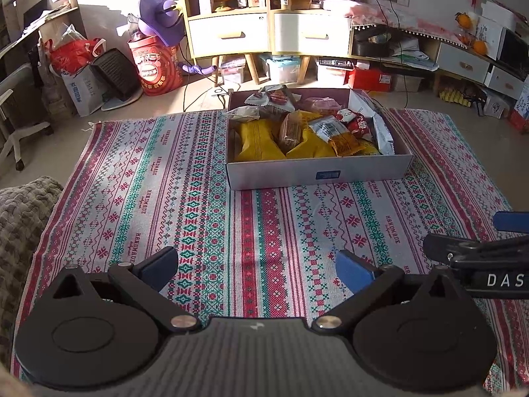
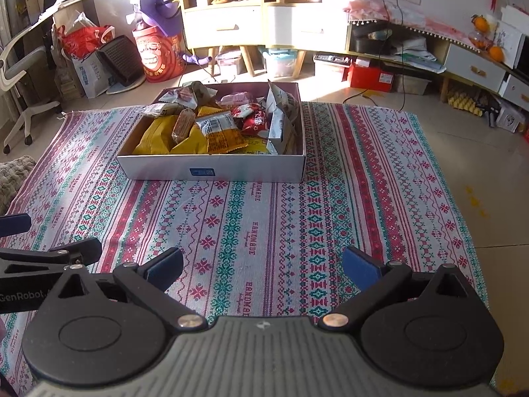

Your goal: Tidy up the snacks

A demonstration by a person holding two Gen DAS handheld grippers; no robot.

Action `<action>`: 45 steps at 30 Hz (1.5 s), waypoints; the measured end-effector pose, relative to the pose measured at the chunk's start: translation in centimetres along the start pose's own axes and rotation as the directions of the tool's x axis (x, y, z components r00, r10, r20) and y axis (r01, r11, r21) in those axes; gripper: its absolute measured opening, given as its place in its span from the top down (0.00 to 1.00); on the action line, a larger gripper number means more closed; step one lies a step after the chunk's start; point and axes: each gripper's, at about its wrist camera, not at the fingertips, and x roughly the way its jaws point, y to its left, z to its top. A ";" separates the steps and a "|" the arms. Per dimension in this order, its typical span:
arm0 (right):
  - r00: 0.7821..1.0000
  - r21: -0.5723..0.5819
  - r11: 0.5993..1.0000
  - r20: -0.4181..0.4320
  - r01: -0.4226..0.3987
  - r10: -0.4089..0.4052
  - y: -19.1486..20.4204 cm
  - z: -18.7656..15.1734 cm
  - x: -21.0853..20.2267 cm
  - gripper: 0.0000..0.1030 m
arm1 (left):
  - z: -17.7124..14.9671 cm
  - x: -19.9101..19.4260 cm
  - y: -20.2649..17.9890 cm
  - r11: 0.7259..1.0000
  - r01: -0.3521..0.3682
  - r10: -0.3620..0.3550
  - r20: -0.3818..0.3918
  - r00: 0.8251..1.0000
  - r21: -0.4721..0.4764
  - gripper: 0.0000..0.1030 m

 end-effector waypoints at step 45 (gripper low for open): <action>1.000 0.008 1.000 -0.013 -0.005 0.005 -0.1 0.0 0.2 0.01 | 0.0 0.0 0.0 1.000 -0.002 0.002 0.000 1.000 0.002 0.00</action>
